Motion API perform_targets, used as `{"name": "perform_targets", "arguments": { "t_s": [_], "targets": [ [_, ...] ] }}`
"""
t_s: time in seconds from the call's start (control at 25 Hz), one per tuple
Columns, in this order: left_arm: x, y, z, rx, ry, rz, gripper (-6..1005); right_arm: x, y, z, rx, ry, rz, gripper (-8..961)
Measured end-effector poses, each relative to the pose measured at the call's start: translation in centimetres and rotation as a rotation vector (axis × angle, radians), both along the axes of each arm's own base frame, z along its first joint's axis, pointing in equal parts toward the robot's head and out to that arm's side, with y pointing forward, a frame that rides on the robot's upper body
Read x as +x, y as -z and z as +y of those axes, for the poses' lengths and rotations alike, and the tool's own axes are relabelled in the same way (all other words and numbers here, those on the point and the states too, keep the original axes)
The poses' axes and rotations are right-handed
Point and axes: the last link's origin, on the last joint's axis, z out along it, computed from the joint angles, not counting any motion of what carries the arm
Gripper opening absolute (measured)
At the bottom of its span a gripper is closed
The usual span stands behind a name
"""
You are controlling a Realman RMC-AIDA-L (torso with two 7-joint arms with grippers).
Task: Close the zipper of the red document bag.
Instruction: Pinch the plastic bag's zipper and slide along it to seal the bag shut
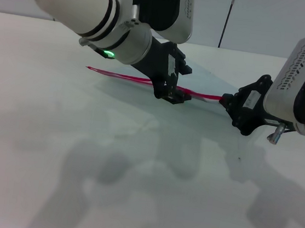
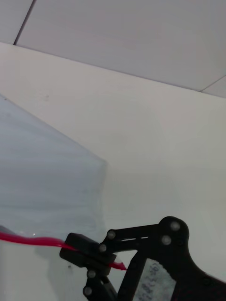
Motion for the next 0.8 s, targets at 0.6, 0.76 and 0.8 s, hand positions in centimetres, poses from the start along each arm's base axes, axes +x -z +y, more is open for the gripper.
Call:
{"name": "perform_targets", "arguments": {
  "t_s": [0.6, 0.76, 0.8],
  "targets": [
    [0.69, 0.45, -0.07, -0.015, 0.005, -0.026, 559, -0.09, -0.3, 0.12, 0.009, -0.004, 0.002, 14],
    [0.58, 0.49, 0.0, -0.011, 0.0, -0.028, 540, -0.08, -0.33, 0.14, 0.01, -0.004, 0.001, 14],
    [0.57, 0.49, 0.02, -0.01, -0.002, -0.029, 535, -0.08, -0.33, 0.14, 0.01, -0.004, 0.001, 14]
  ]
}}
